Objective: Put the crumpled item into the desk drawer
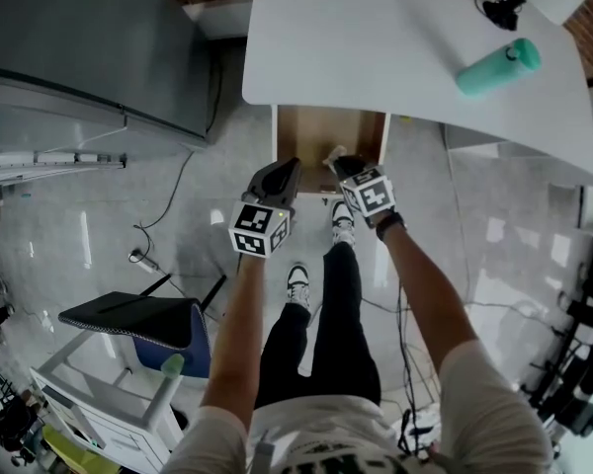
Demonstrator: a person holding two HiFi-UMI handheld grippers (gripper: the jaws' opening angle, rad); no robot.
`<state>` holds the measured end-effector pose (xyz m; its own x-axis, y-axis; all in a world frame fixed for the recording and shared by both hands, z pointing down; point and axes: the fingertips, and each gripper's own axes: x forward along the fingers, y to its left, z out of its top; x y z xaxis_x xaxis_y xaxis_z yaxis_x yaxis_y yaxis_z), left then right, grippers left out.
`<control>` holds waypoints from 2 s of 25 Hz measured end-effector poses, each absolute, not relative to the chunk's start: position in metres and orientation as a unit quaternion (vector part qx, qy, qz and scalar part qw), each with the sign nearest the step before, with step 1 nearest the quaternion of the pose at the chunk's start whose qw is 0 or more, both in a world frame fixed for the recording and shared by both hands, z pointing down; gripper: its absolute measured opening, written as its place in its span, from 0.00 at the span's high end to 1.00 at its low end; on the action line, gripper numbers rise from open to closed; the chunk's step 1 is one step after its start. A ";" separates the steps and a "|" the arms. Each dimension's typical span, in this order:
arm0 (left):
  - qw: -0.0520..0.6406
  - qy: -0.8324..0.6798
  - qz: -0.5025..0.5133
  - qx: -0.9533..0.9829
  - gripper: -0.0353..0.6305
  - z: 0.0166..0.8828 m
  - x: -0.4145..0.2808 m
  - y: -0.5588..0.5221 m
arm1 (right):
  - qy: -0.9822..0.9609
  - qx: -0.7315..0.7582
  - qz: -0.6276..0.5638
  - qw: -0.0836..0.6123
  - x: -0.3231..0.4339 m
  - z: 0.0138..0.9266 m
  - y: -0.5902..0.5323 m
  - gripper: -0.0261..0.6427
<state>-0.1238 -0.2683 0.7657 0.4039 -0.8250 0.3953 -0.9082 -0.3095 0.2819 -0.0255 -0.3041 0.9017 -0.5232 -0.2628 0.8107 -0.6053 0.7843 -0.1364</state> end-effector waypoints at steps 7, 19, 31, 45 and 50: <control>0.232 -0.548 0.086 0.799 0.95 0.767 -0.127 -0.271 | -0.843 0.238 0.221 0.429 -0.035 0.913 -0.303 0.93; 0.231 -0.551 0.082 0.797 0.95 0.760 -0.122 -0.271 | -0.847 0.234 0.227 0.420 -0.032 0.913 -0.302 0.77; 0.234 -0.554 0.088 0.794 0.95 0.756 -0.119 -0.271 | -0.846 0.261 0.213 0.414 -0.010 0.909 -0.311 0.76; 0.241 -0.561 0.101 0.786 0.95 0.708 -0.118 -0.260 | -0.849 0.342 0.229 0.330 0.019 0.808 -0.296 0.76; 0.226 -0.567 0.121 0.783 0.95 0.683 -0.116 -0.251 | -0.856 0.372 0.206 0.295 0.022 0.760 -0.301 0.76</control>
